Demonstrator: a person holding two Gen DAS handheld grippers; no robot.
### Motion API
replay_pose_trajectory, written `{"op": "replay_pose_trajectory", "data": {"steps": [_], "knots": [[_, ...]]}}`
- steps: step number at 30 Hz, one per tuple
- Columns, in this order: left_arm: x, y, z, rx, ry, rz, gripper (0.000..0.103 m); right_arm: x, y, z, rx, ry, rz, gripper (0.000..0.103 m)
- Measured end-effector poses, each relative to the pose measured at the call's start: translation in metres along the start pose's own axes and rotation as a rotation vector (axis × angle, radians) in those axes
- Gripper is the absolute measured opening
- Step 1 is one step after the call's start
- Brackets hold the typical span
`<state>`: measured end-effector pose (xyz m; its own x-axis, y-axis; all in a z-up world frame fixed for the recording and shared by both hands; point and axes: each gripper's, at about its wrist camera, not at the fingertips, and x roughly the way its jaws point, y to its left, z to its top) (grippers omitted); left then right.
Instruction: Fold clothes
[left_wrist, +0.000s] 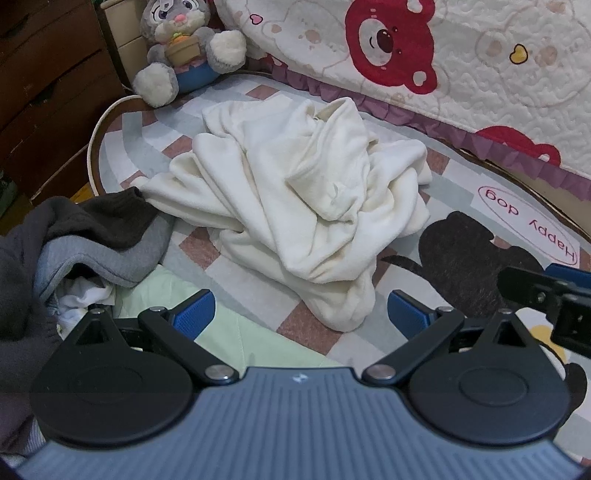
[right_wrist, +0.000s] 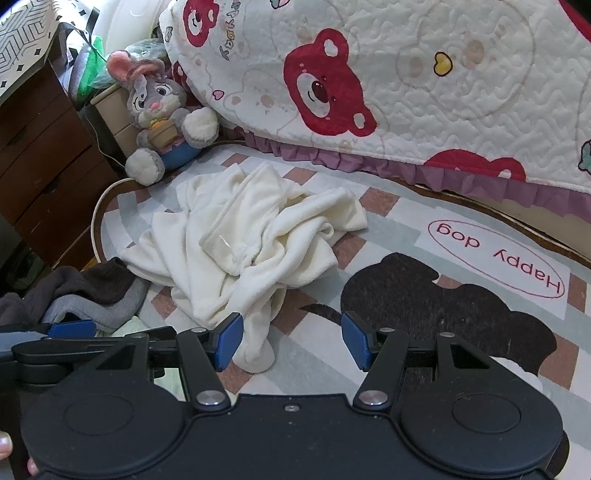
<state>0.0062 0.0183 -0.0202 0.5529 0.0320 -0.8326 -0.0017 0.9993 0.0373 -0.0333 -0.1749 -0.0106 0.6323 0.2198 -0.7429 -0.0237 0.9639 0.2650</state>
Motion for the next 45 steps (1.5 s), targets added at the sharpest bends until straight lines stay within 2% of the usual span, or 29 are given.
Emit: {"op": "replay_pose_trajectory", "data": {"steps": [4,7,8,11,14,18,22,25,28,31,33,35,40,43,45], "knots": [[0.008,0.008,0.000,-0.046,-0.003,-0.014,0.102,0.000,-0.001,-0.004,-0.031,-0.031,-0.023,0.065],[0.019,0.019,0.003,-0.068,-0.006,-0.023,0.102,0.001,0.016,-0.017,-0.243,-0.116,-0.147,0.065],[0.024,0.022,0.005,-0.072,-0.010,-0.014,0.102,0.002,0.020,-0.022,-0.306,-0.131,-0.165,0.065],[0.039,0.032,0.010,-0.094,-0.013,-0.004,0.102,0.013,0.015,-0.031,-0.336,-0.113,-0.096,0.071],[0.057,0.046,0.017,-0.143,0.002,-0.026,0.101,0.027,-0.005,-0.032,-0.241,-0.067,-0.001,0.071],[0.085,0.070,0.028,-0.193,0.026,-0.021,0.084,0.048,-0.043,-0.028,-0.018,-0.025,0.111,0.071],[0.107,0.087,0.043,-0.239,0.055,-0.044,0.083,0.069,-0.090,-0.018,0.284,-0.034,0.341,0.072],[0.119,0.094,0.054,-0.270,0.038,-0.073,0.083,0.091,-0.112,-0.005,0.460,-0.048,0.427,0.073],[0.133,0.099,0.065,-0.294,0.026,-0.064,0.083,0.118,-0.112,0.010,0.481,-0.025,0.428,0.073],[0.147,0.107,0.075,-0.333,0.020,-0.055,0.083,0.149,-0.105,0.018,0.480,0.034,0.443,0.073],[0.152,0.112,0.079,-0.348,0.007,-0.045,0.079,0.168,-0.102,0.022,0.486,0.067,0.467,0.073],[0.157,0.118,0.083,-0.355,-0.006,-0.038,0.079,0.184,-0.102,0.026,0.499,0.087,0.485,0.069],[0.173,0.125,0.091,-0.318,0.012,-0.094,0.079,0.206,-0.106,0.044,0.582,0.113,0.455,0.068],[0.175,0.130,0.092,-0.321,-0.006,-0.060,0.080,0.210,-0.103,0.059,0.585,0.114,0.434,0.080],[0.175,0.140,0.092,-0.353,-0.033,-0.064,0.082,0.218,-0.100,0.068,0.588,0.128,0.409,0.088]]}}
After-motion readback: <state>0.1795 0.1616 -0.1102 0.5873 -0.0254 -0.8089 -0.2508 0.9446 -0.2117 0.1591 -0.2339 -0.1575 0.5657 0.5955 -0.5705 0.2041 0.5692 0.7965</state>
